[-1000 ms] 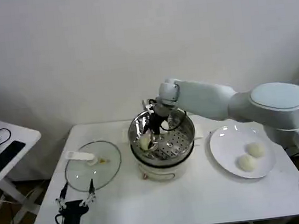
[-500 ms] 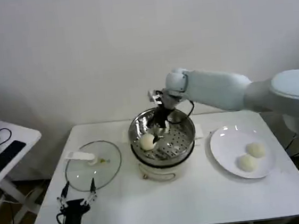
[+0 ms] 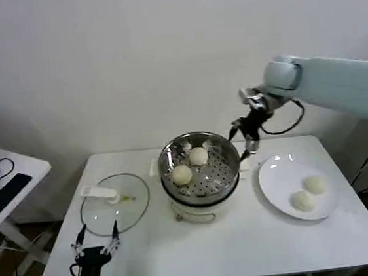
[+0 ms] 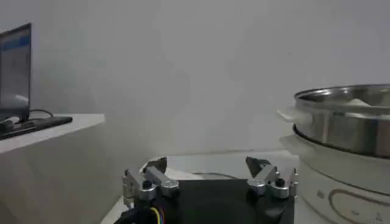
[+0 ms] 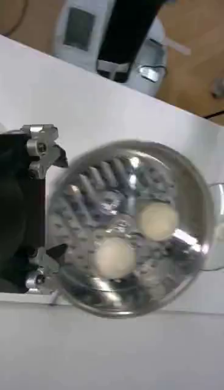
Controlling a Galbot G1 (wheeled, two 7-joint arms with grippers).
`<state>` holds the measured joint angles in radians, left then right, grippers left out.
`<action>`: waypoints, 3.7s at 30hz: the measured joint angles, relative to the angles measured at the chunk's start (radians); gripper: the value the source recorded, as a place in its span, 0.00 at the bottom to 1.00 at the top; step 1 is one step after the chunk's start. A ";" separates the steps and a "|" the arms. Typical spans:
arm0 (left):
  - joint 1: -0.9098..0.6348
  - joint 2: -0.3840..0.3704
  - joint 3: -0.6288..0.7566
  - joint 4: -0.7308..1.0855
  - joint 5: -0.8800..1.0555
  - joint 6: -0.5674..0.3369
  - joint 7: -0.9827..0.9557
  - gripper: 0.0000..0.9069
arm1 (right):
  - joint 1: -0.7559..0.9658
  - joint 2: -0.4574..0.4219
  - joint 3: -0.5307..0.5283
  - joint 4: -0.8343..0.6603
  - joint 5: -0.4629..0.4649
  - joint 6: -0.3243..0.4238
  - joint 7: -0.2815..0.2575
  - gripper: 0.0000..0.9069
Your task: Take steamed baozi put them in steamer then cover it.
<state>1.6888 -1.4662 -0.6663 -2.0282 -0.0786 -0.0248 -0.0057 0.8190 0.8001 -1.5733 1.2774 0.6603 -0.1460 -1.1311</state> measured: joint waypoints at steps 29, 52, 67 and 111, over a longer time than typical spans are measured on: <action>0.024 0.000 -0.015 0.003 0.013 0.004 -0.007 1.00 | -0.576 -0.289 0.415 -0.060 -0.503 0.100 0.007 1.00; 0.013 -0.001 -0.008 0.014 0.014 0.006 -0.004 1.00 | -0.714 -0.189 0.522 -0.216 -0.597 0.116 0.017 1.00; 0.011 0.000 -0.011 0.021 0.013 0.007 -0.004 1.00 | -0.741 -0.148 0.541 -0.262 -0.620 0.117 0.017 0.98; 0.003 0.000 0.000 0.018 0.024 0.010 -0.004 1.00 | -0.474 -0.151 0.441 -0.092 -0.656 0.221 -0.020 0.84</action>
<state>1.6914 -1.4664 -0.6663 -2.0101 -0.0544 -0.0150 -0.0095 0.3448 0.6491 -1.1323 1.1850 0.0040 0.0752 -1.1509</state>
